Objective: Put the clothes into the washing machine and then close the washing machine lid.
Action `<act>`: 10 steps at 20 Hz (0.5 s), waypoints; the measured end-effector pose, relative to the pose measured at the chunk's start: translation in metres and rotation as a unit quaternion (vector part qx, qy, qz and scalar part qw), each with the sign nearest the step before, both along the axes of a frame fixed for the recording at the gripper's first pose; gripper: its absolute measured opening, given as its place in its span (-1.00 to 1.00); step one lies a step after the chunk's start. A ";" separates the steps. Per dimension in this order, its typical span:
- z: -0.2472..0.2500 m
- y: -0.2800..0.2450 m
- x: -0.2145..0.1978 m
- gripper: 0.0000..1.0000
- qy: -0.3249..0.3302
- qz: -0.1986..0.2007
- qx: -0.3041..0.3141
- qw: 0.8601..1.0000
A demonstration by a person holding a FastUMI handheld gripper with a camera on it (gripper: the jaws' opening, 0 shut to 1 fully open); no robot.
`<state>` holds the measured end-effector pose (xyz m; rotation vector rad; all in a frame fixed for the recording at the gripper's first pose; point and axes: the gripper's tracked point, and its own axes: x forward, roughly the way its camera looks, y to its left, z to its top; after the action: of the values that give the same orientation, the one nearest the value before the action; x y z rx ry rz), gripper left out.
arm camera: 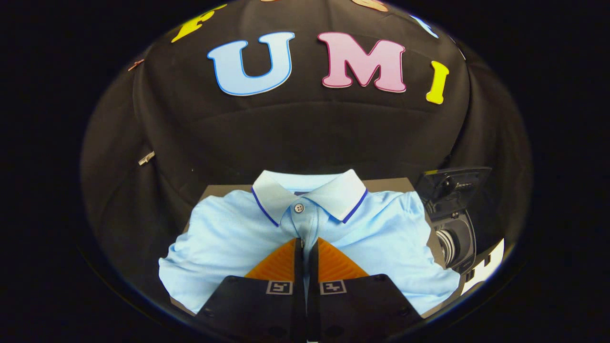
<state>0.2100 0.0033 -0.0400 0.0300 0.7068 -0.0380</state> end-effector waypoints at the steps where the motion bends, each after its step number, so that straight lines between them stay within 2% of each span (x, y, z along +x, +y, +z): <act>1: 0.007 -0.001 -0.002 -0.88 -0.009 -0.002 -0.002 1.000; 10: 0.091 -0.025 -0.023 -0.88 -0.108 0.013 -0.083 0.991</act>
<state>0.1868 -0.0215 0.0506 -0.1322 0.4859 -0.0668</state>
